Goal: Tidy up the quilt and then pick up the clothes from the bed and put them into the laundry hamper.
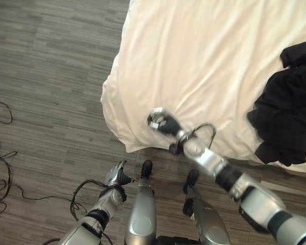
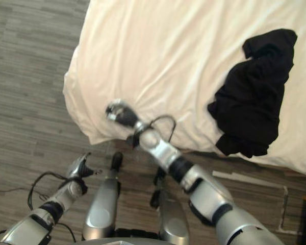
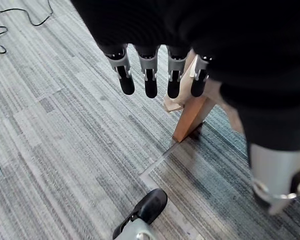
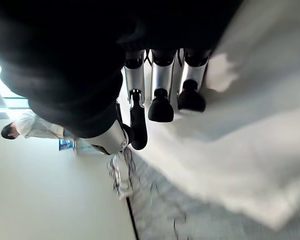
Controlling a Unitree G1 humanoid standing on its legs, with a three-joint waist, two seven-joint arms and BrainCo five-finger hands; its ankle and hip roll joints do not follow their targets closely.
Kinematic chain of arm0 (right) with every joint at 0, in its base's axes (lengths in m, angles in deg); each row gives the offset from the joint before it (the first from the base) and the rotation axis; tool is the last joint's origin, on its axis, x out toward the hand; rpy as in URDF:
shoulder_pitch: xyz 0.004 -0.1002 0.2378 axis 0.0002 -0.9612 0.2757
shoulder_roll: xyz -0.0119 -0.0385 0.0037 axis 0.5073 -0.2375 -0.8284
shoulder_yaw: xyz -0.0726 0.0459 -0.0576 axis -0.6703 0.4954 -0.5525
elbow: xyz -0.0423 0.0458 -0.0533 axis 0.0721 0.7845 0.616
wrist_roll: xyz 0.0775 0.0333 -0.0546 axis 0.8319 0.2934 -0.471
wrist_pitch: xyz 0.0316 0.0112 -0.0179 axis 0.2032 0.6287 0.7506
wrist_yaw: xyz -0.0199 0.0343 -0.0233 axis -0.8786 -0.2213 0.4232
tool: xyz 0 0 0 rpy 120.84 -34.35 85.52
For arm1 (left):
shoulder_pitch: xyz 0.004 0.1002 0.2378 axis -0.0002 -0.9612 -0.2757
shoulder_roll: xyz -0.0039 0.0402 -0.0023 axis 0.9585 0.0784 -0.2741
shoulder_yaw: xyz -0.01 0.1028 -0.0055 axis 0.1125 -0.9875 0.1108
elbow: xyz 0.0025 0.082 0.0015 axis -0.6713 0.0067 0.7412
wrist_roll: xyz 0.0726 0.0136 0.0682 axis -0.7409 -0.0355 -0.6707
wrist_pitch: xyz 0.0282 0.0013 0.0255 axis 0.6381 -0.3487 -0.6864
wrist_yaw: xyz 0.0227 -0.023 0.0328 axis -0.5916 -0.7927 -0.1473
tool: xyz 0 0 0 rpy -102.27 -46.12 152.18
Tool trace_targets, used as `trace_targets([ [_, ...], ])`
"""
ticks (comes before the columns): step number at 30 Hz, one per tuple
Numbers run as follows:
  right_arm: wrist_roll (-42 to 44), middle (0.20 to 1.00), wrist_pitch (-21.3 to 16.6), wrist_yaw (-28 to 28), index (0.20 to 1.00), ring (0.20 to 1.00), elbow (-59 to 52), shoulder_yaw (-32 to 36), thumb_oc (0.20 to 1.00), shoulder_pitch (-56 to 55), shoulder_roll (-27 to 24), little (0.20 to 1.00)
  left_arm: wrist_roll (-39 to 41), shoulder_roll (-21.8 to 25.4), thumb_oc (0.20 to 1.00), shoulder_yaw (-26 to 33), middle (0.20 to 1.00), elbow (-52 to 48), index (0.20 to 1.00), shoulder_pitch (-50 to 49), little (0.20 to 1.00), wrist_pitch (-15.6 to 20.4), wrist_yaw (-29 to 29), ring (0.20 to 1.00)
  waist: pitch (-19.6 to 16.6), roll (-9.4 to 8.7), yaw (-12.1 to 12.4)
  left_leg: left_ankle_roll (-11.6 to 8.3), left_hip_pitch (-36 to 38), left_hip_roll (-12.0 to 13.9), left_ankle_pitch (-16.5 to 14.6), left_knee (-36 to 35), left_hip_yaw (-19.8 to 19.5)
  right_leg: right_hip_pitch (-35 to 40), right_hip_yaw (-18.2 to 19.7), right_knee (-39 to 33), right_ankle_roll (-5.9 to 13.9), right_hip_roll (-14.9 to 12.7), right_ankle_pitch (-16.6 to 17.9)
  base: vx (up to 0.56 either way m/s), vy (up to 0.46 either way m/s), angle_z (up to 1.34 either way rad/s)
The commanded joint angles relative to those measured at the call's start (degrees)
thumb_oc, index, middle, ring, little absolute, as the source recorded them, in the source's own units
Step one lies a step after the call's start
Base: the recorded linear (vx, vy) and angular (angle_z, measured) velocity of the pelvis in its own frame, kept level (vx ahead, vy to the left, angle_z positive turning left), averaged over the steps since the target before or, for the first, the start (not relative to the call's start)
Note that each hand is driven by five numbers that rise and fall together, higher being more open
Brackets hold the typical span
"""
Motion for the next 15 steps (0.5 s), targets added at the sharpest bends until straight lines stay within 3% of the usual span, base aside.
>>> trace_targets([
  [1, 7.6, 0.2, 0.9, -8.6, 0.2, 0.2, -1.3, -1.6, 0.2, -5.0, 0.6, 0.2, 0.5, 0.6, 1.0, 0.1, 1.0, 5.9, 1.0, -4.0, 1.0, -0.4, -0.8, 1.0, -5.4, -0.26, 0.2, -0.8, 0.9, 2.5, -2.3, 0.1, 0.3, -2.4, 2.5, 10.9, 8.06, -7.6, -11.1, 0.12, 0.078, -0.06],
  [3, 11.8, 0.2, -1.7, -9.4, 0.2, 0.2, -10.3, 2.4, 0.2, -8.8, -2.9, 0.2, -0.1, 0.2, 1.0, 1.9, 1.0, 6.4, 1.0, -6.2, 1.0, -0.4, -1.7, 1.0, -7.8, -0.55, -2.2, -0.05, 4.0, 1.6, -3.0, -1.4, 1.7, -1.1, 3.4, 10.1, 8.59, -8.0, -10.5, 0.11, 0.115, -0.19],
  [4, 11.9, 0.2, -1.6, -9.4, 0.2, 0.2, -10.5, 2.4, 0.2, -8.9, -3.0, 0.2, -0.1, 0.1, 1.0, 1.9, 1.0, 6.3, 1.0, -6.3, 1.0, -0.4, -1.7, 1.0, -7.8, -0.52, -2.2, -0.04, 4.2, 1.5, -3.0, -1.5, 1.8, -1.0, 3.4, 10.1, 8.61, -8.0, -10.5, 0.1, 0.194, -0.3],
  [5, 12.5, 0.2, -3.2, -7.9, 0.2, 0.2, -14.3, 7.4, 0.2, -11.3, -5.3, 0.2, -0.7, -0.2, 1.0, 2.9, 1.0, 7.0, 1.0, -7.1, 1.0, -0.8, -2.3, 1.0, -8.4, -0.15, -4.5, 0.49, 6.5, 1.0, -3.3, -3.2, 3.2, -0.9, 4.6, 10.4, 9.16, -8.2, -10.2, 0.03, 0.114, -0.29],
  [6, 12.5, 0.2, -3.1, -7.9, 0.2, 0.2, -14.3, 7.4, 0.2, -11.3, -5.3, 0.2, -0.7, -0.2, 1.0, 2.9, 1.0, 7.0, 1.0, -7.1, 1.0, -0.8, -2.3, 1.0, -8.5, -0.18, -4.5, 0.53, 6.3, 1.0, -3.1, -3.3, 3.2, -1.0, 4.7, 10.2, 9.18, -8.2, -9.9, 0.04, 0.266, -0.27],
  [7, 11.4, 0.2, -2.9, -7.8, 0.2, 0.2, -19.7, 11.3, 0.2, -13.2, -7.8, 0.2, -0.5, -0.3, 1.0, 3.9, 1.0, 7.1, 1.0, -5.7, 1.0, -0.6, -3.0, 1.0, -8.9, 0.3, -7.3, 0.9, 8.2, 0.6, -3.1, -5.3, 5.7, -2.9, 6.2, 11.1, 10.57, -8.8, -7.8, -0.02, 0.266, -0.61],
  [8, 9.1, 0.2, -3.4, -5.8, 0.2, 0.2, -17.8, 13.8, 0.2, -12.0, -7.4, 0.2, 1.2, -0.8, 1.0, 5.0, 1.0, 7.1, 1.0, -4.8, 1.0, -0.5, -2.8, 1.0, -8.4, 1.48, -7.9, 1.01, 9.5, 1.2, -3.2, -6.3, 9.3, -6.2, 3.7, 14.1, 10.99, -10.3, -6.0, -0.01, 0.264, -0.91],
  [9, 9.1, 0.2, -3.4, -5.8, 0.2, 0.2, -17.7, 13.8, 0.2, -12.0, -7.4, 0.2, 1.3, -0.8, 1.0, 4.9, 1.0, 7.2, 1.0, -4.8, 1.0, -0.5, -2.8, 1.0, -8.3, 1.42, -7.7, 1.01, 9.6, 1.2, -3.2, -6.4, 9.5, -6.5, 4.0, 14.3, 11.0, -10.3, -6.1, -0.04, 0.214, -1.63],
  [10, 6.0, 0.2, -3.1, -3.8, 0.2, 0.2, -15.0, 15.7, 0.2, -11.4, -7.0, 0.2, 2.0, -0.6, 1.0, 5.0, 1.0, 7.0, 1.0, -4.1, 1.0, -0.7, -4.1, 1.0, -8.3, 2.41, -8.1, 1.46, 9.9, 1.8, -3.8, -5.9, 12.5, -8.8, -3.4, 19.2, 10.27, -11.3, -6.7, 0.01, 0.162, -1.48],
  [12, 1.7, 0.2, -2.2, -1.0, 0.2, 0.2, -11.0, 17.1, 0.2, -11.4, -7.1, 0.2, 2.8, -1.1, 1.0, 4.8, 1.0, 6.7, 1.0, -3.8, 1.0, -0.8, -4.9, 1.0, -7.5, 2.44, -8.9, 2.36, 9.2, 0.9, -6.8, -1.4, 15.4, -11.2, -7.8, 21.4, 8.72, -11.6, -7.3, 0.04, 0.159, -1.19],
  [13, 1.6, 0.2, -2.2, -1.0, 0.2, 0.2, -10.9, 17.1, 0.2, -11.4, -7.1, 0.2, 2.8, -1.1, 1.0, 4.8, 1.0, 6.8, 1.0, -3.8, 1.0, -0.8, -4.9, 1.0, -7.4, 2.43, -8.9, 2.36, 9.1, 0.9, -7.0, -1.2, 15.4, -11.3, -7.8, 21.5, 8.71, -11.6, -7.4, 0.03, 0.01, -0.92],
  [14, -1.0, 0.2, -2.1, 2.5, 0.2, 0.2, -7.5, 20.6, 0.2, -13.1, -7.8, 0.2, 2.6, -1.7, 1.0, 4.2, 1.0, 6.3, 1.0, -3.1, 1.0, -0.7, -5.0, 1.0, -6.8, 2.24, -9.6, 2.87, 6.7, 0.4, -8.7, 4.0, 16.2, -10.7, -8.2, 18.6, 6.82, -10.8, -8.7, -0.05, -0.05, -0.65],
  [15, -2.0, 0.2, -2.5, 4.5, 0.2, 0.2, -5.3, 22.6, 0.2, -12.9, -8.4, 0.2, 3.7, -2.1, 1.0, 4.5, 1.0, 6.2, 1.0, -2.6, 1.0, -0.5, -4.6, 1.0, -5.5, 2.77, -10.1, 2.68, 4.7, 1.0, -9.3, 6.8, 16.6, -12.9, -6.7, 19.7, 6.27, -10.4, -8.4, -0.05, -0.05, -0.52],
])
